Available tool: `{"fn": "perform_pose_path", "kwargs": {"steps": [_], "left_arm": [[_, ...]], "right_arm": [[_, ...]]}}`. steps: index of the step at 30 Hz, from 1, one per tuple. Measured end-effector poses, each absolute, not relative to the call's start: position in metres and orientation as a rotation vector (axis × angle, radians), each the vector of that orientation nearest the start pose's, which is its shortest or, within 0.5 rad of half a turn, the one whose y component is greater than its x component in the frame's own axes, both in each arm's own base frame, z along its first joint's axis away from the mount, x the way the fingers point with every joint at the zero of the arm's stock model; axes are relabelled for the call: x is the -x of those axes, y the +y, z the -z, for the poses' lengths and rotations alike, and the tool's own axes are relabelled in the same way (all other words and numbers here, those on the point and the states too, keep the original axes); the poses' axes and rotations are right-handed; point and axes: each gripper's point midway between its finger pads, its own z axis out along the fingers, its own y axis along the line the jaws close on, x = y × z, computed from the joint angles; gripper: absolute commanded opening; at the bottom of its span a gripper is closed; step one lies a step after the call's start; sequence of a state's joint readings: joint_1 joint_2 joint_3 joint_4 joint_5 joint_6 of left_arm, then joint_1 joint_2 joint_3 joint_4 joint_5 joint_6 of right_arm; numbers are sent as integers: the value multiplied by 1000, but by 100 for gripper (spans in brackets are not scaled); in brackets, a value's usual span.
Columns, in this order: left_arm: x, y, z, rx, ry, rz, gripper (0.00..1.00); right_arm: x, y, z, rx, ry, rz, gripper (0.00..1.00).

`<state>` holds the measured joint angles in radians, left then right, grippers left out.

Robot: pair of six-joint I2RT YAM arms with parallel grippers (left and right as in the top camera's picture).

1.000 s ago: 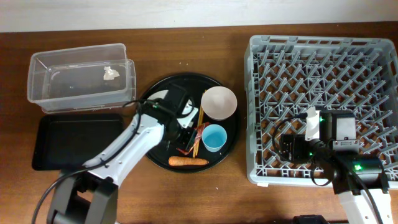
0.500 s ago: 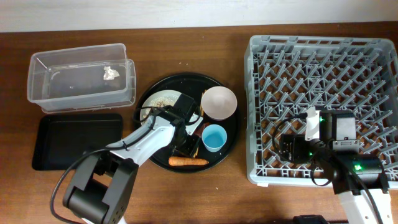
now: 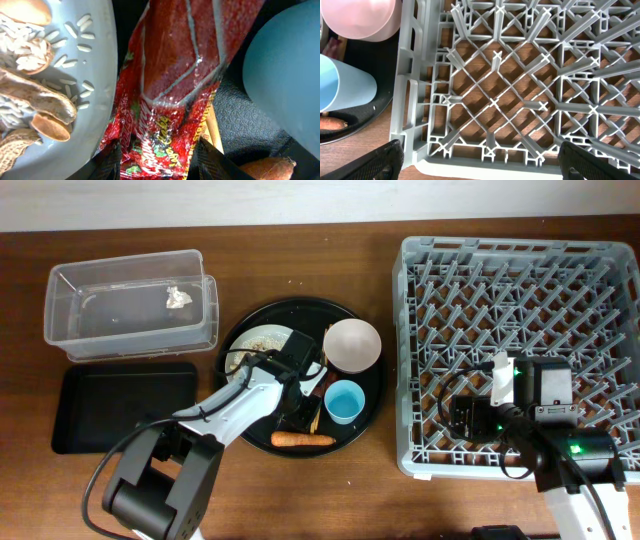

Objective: Sort waste into correct bins and load items into the dishwasher rack
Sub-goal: 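Grasp the red strawberry snack wrapper with the left gripper, then move the wrapper left and release it into the clear bin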

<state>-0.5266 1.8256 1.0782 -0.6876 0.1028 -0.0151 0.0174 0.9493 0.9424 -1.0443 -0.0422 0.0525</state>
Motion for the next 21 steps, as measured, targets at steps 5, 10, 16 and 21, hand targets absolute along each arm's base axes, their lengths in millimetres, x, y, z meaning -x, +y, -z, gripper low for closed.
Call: {"fn": "perform_pose_path", "kwargs": {"steps": [5, 10, 16, 21], "left_arm": [[-288, -179, -3, -776, 2924, 128, 39], [-292, -172, -2, -772, 2916, 62, 0], [-279, -163, -10, -791, 2995, 18, 0], [-307, -172, -82, -722, 2822, 84, 0]], "right_arm": [[-234, 11, -173, -32, 2622, -80, 98], [-234, 11, -173, -32, 2622, -79, 98], [-234, 11, -173, -31, 2622, -80, 98], [-233, 11, -173, -32, 2623, -80, 98]]}}
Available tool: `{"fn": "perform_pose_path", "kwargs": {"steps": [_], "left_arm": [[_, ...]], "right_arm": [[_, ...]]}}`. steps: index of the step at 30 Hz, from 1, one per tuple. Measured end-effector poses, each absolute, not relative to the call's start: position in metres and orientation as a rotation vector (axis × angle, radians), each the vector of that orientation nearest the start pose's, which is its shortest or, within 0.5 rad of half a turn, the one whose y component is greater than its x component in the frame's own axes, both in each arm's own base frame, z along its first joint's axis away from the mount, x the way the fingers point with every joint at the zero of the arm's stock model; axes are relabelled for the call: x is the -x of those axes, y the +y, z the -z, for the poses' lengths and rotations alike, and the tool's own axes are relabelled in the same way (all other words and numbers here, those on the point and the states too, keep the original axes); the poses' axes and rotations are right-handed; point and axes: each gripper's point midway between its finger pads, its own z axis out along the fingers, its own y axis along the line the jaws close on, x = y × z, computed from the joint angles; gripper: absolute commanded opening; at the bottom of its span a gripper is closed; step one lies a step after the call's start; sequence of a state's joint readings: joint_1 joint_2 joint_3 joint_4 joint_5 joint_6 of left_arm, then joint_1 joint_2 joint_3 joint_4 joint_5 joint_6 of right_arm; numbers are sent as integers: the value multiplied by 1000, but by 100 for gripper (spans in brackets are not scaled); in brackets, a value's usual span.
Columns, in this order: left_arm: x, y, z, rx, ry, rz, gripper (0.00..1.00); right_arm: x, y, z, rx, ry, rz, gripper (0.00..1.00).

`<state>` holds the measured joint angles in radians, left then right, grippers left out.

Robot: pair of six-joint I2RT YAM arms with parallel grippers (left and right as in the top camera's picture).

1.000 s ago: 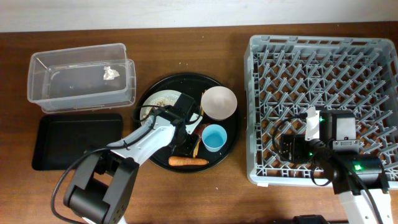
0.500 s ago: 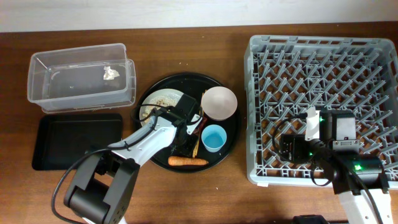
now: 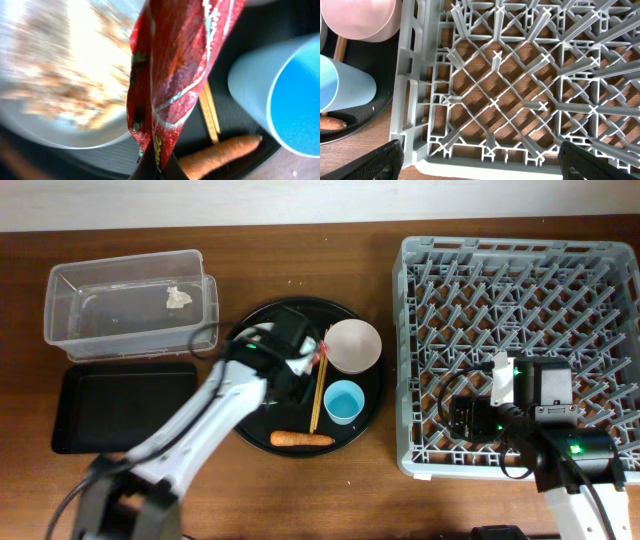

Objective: Sort waste into correct bins and load items into the dishwasher rack
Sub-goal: 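Move the wrapper left and release it into the clear bin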

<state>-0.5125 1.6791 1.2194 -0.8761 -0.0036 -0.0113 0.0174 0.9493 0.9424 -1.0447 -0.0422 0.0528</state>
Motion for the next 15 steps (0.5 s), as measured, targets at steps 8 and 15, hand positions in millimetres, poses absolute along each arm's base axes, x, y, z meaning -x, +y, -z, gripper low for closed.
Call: {"fn": "perform_pose_path", "kwargs": {"steps": [8, 15], "left_arm": [[-440, 17, -196, 105, 2335, -137, 0], [-484, 76, -146, 264, 2306, -200, 57]], "right_arm": [[-233, 11, -173, -31, 2624, -79, 98], [-234, 11, -173, -31, 2623, -80, 98]]}}
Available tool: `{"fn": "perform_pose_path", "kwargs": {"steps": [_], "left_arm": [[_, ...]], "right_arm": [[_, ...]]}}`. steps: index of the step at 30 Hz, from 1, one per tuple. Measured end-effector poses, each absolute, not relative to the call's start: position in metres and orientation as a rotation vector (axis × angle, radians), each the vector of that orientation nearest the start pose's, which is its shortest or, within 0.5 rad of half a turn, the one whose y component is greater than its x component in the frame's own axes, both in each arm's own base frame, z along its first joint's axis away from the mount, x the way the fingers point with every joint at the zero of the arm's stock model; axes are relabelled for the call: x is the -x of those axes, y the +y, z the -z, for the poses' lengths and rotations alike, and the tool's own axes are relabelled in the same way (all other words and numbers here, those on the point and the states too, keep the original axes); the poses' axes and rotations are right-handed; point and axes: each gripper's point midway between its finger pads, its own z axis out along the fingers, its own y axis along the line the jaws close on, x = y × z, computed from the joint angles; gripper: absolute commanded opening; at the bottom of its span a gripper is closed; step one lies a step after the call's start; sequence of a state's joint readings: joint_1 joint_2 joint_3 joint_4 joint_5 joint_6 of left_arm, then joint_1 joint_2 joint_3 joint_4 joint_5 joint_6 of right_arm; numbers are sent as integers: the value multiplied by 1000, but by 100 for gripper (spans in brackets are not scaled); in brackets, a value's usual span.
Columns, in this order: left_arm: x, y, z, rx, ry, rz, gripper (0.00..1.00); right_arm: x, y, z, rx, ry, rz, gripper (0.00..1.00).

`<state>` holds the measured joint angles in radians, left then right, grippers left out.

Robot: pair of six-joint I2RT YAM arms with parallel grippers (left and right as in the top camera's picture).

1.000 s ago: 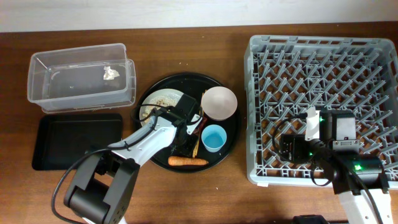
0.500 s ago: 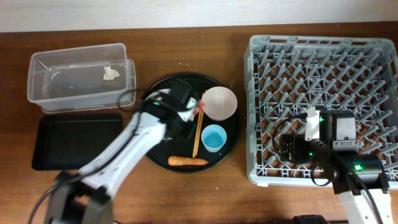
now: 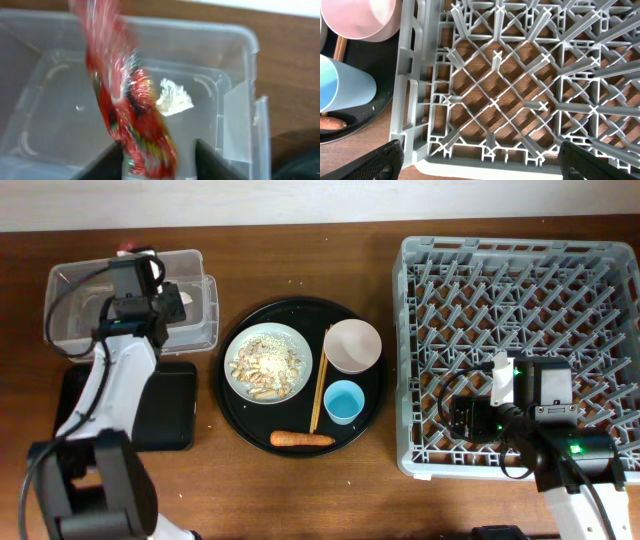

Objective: Sort waste into correct bins and load items into the dishwasher rack
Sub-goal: 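Move the wrapper left and release it into the clear bin, then grasp the light-blue cup with the left gripper and lift it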

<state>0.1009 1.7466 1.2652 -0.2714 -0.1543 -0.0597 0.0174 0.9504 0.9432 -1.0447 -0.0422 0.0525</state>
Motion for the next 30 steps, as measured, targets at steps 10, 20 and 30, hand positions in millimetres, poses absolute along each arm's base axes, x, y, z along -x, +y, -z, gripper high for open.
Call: {"fn": "perform_pose_path", "kwargs": {"steps": [10, 20, 30], "left_arm": [[-461, 31, -154, 158, 2395, -14, 57], [-338, -160, -119, -458, 2774, 371, 57], [-293, -235, -86, -794, 2813, 408, 30]], "right_arm": [[-234, 11, -173, -31, 2622, -80, 98], [-234, 11, -174, -31, 2622, -79, 98], [-234, 11, -174, -32, 2621, -80, 98]]}}
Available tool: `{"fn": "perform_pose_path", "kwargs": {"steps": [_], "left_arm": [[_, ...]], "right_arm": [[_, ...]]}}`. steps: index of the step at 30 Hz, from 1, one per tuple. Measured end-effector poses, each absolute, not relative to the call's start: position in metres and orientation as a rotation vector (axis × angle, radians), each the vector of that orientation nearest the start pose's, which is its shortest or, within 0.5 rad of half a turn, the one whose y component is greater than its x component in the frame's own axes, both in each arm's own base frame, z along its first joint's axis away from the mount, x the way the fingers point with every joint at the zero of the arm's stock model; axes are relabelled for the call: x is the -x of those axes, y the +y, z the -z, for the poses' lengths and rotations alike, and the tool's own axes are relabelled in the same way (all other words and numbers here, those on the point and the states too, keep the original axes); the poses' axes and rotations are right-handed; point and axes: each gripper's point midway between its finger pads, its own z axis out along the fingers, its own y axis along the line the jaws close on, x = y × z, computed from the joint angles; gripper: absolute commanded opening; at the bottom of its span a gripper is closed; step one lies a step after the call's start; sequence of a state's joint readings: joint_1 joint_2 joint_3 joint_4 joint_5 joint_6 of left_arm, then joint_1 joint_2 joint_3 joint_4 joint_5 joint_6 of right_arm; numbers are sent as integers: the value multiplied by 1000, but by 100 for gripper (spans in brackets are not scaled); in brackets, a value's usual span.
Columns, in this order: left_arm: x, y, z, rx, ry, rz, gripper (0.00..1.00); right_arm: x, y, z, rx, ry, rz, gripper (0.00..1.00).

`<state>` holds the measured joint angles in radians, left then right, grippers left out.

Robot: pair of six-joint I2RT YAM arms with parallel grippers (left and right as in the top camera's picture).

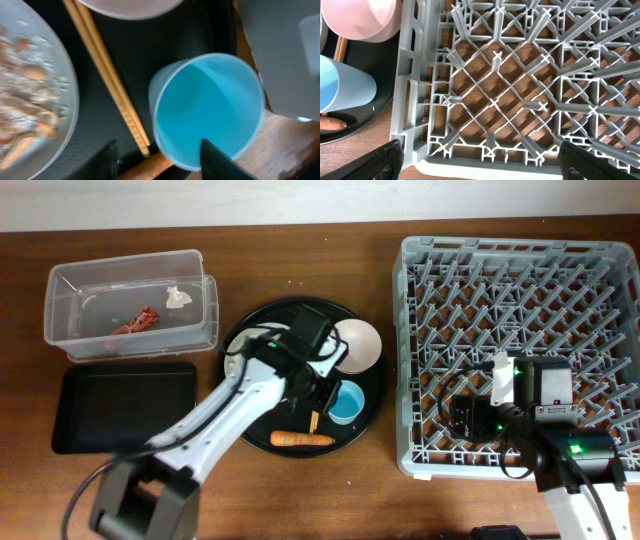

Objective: Sort waste into correct bins and load items into the dishwasher rack
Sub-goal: 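Grasp the light-blue cup with the left gripper and lift it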

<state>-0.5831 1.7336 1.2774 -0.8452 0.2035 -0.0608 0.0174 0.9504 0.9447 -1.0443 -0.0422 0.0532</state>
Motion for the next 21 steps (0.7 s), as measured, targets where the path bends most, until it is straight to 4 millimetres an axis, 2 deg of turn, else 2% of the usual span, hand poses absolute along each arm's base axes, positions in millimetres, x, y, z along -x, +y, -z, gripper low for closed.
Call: {"fn": "perform_pose_path", "kwargs": {"steps": [2, 7, 9, 12, 13, 14, 16, 17, 19, 21], "left_arm": [[-287, -240, -72, -817, 2854, 402, 0], [-293, -235, -71, -779, 2861, 419, 0], [-306, -220, -76, -671, 2881, 496, 0], [-331, -209, -95, -515, 2832, 750, 0], [-342, -208, -110, -458, 2761, 934, 0], [-355, -203, -130, -402, 2657, 1137, 0], [-361, -210, -170, -435, 2439, 1451, 0], [-354, -218, -188, -476, 2351, 1596, 0], [-345, -227, -200, -519, 2294, 1700, 0], [-336, -237, -207, -564, 2264, 1765, 0]], "right_arm": [[-234, 11, -174, -32, 2621, -80, 98], [-234, 9, -174, -42, 2619, -65, 98], [-240, 0, -177, -123, 2590, -14, 98], [-259, -7, -190, -256, 2489, -8, 98], [-271, 0, -196, -245, 2443, -75, 98], [-281, 16, -199, -168, 2428, -187, 98], [-288, 71, -204, 140, 2387, -540, 98], [-283, 102, -210, 323, 2333, -754, 98], [-275, 133, -223, 524, 2204, -1005, 98], [-273, 145, -230, 604, 2125, -1121, 98]]}}
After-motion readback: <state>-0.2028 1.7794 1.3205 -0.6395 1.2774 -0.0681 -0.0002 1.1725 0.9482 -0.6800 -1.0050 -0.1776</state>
